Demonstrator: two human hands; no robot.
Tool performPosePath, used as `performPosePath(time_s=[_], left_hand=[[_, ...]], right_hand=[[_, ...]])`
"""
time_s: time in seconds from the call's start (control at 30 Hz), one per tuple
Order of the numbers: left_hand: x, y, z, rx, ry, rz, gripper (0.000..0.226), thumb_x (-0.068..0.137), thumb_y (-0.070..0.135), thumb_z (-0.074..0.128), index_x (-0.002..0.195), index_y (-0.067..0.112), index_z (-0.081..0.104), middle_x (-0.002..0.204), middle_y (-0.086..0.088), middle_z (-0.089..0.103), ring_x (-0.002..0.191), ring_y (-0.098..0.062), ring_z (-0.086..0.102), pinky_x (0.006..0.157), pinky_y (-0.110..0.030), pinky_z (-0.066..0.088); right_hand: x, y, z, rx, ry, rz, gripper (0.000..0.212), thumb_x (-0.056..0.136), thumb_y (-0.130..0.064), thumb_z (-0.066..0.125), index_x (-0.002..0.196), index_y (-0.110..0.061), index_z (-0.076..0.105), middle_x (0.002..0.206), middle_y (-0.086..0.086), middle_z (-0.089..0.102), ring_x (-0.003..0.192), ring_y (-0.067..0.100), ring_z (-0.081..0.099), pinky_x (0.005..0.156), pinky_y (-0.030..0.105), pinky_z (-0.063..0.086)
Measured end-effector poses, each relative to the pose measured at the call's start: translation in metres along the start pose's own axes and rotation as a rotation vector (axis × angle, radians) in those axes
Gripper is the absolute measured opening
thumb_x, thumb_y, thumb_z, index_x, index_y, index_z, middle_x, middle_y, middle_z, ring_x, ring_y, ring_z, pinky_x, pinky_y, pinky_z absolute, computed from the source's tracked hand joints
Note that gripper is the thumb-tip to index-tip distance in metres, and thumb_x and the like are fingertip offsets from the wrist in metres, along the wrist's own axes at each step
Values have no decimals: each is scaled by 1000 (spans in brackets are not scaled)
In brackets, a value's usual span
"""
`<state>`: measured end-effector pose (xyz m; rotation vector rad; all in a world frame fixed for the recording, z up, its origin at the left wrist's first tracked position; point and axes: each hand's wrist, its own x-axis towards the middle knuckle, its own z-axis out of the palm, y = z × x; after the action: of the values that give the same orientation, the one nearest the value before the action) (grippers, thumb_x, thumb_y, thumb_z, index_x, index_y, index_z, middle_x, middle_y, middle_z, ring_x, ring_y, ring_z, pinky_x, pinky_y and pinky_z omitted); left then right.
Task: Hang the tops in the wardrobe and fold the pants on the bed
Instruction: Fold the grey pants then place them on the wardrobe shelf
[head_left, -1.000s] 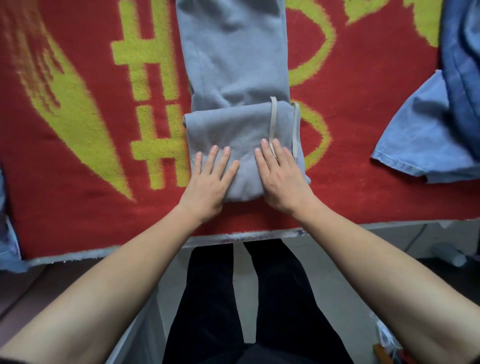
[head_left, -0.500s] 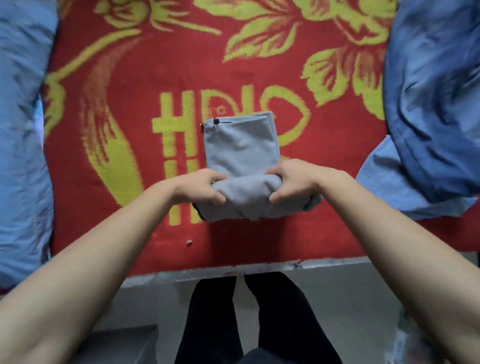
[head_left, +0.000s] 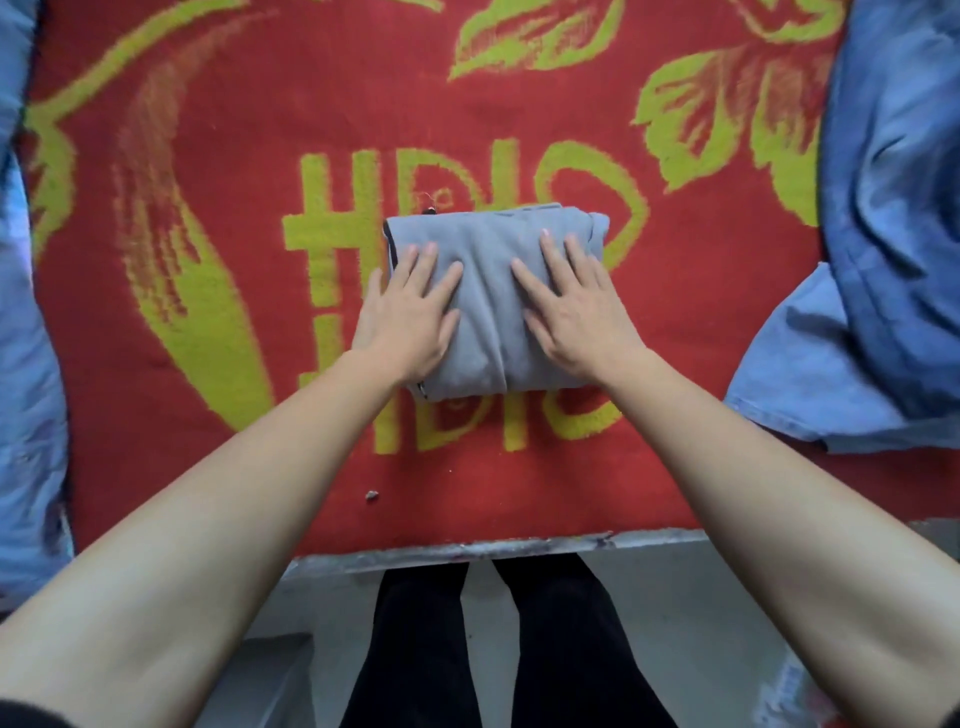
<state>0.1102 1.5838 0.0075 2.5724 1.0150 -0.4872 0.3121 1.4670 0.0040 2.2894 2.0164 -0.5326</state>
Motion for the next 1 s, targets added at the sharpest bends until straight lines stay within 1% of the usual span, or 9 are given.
performPosePath(time_s=[0.1, 0.27, 0.37, 0.43, 0.53, 0.63, 0.7, 0.83, 1.0], left_hand=[[15, -4, 13, 39, -212, -73, 60, 102, 49, 20, 156, 31, 1, 164, -4, -8, 151, -22, -6, 117, -55, 17], [48, -10, 4, -5, -309, -84, 62, 102, 48, 24, 156, 32, -1, 164, -3, -10, 151, -23, -7, 117, -55, 18], [55, -11, -18, 3, -289, -55, 62, 97, 49, 41, 153, 31, 21, 162, -6, 17, 148, -26, 17, 111, -53, 31], [62, -13, -35, -2, -126, -48, 57, 87, 46, 58, 139, 27, 47, 140, -9, 51, 129, -32, 44, 98, -48, 41], [93, -12, -58, -154, 99, -105, 62, 74, 36, 72, 131, 24, 52, 123, -11, 56, 117, -35, 48, 94, -46, 42], [128, -11, -64, -159, -131, -83, 95, 65, 38, 85, 145, 22, 36, 138, -12, 49, 128, -34, 46, 102, -45, 41], [140, -10, -54, -131, -336, -76, 95, 63, 40, 88, 141, 13, 40, 140, -14, 50, 126, -35, 48, 99, -42, 44], [137, -4, -41, -73, -405, -55, 90, 64, 45, 87, 136, 8, 47, 136, -16, 53, 121, -37, 51, 95, -39, 46], [118, -3, -41, -81, -370, -87, 75, 57, 48, 89, 115, 13, 56, 121, -11, 61, 108, -35, 58, 73, -33, 42]], right_hand=[[12, 0, 7, -50, -230, 53, 59, 103, -45, 25, 158, -26, 17, 165, 17, 3, 151, 40, 8, 119, 53, 18], [65, 7, -2, -29, -458, 99, 62, 105, -47, 28, 158, -32, 0, 165, 11, -13, 152, 35, -7, 122, 51, 7], [80, 8, -29, -26, -568, 83, 63, 101, -46, 41, 157, -34, 16, 165, 14, 5, 150, 37, 11, 119, 52, 20], [92, 12, -52, 6, -453, 56, 54, 94, -40, 53, 146, -32, 43, 148, 17, 38, 135, 38, 38, 109, 49, 37], [115, 20, -74, 17, -198, 30, 60, 85, -37, 65, 142, -27, 48, 136, 12, 46, 126, 34, 43, 101, 44, 40], [140, 25, -71, 14, -387, 29, 104, 70, -46, 84, 154, -22, 29, 150, 14, 35, 140, 32, 32, 112, 40, 35], [147, 27, -58, 34, -536, 77, 118, 62, -50, 89, 155, -16, 25, 152, 17, 35, 142, 32, 33, 113, 38, 35], [145, 20, -48, 48, -620, 140, 112, 53, -59, 90, 144, -14, 42, 144, 9, 51, 130, 31, 50, 105, 43, 45], [130, 9, -62, -6, -621, 178, 113, 41, -66, 90, 134, -15, 54, 134, 8, 60, 120, 32, 58, 97, 43, 52]])
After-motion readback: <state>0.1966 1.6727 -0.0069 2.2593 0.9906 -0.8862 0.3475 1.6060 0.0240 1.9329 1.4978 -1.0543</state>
